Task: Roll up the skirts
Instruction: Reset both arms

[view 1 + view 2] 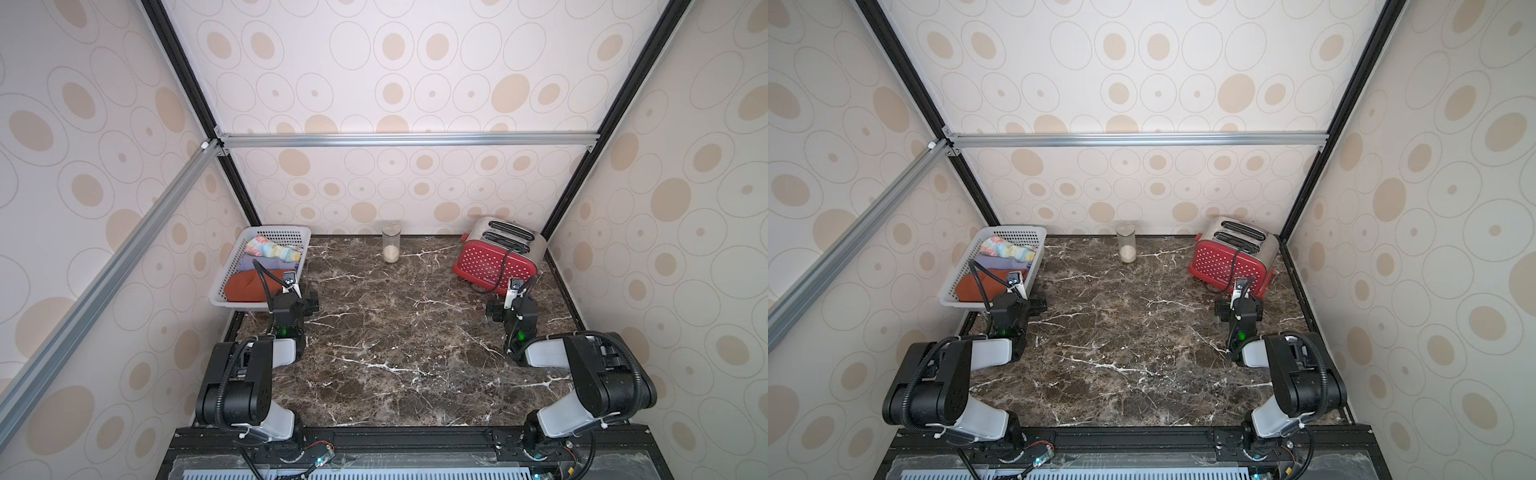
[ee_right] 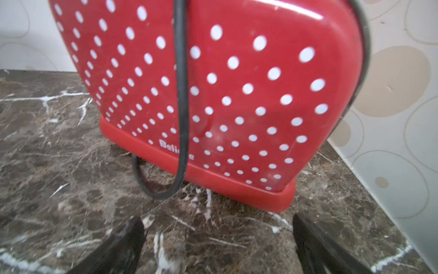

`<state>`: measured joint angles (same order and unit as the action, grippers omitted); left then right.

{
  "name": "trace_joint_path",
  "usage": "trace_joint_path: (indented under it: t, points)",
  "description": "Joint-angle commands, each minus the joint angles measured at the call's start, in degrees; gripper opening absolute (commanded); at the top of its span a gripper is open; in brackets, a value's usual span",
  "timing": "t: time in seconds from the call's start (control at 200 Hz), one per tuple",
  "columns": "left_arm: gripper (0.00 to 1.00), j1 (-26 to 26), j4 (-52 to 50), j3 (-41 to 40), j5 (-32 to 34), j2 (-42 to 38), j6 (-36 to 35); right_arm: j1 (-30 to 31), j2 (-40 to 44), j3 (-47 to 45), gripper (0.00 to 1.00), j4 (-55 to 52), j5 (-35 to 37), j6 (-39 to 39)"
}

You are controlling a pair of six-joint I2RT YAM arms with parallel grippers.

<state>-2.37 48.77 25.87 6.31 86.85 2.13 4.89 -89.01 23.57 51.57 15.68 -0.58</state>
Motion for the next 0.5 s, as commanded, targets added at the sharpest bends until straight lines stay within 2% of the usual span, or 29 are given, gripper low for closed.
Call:
trace_joint_path:
  t: [0.0,0.496]
  points:
    - [0.99,-0.04,-2.73,-0.63,-2.08,1.22,0.02,-0.31,0.57,-0.23,1.00,-3.95,-1.18,1.02]
    - [0.99,0.29,-2.42,-0.86,-1.21,1.12,-0.02,-0.31,0.81,-0.18,1.00,-4.52,-1.28,1.09]
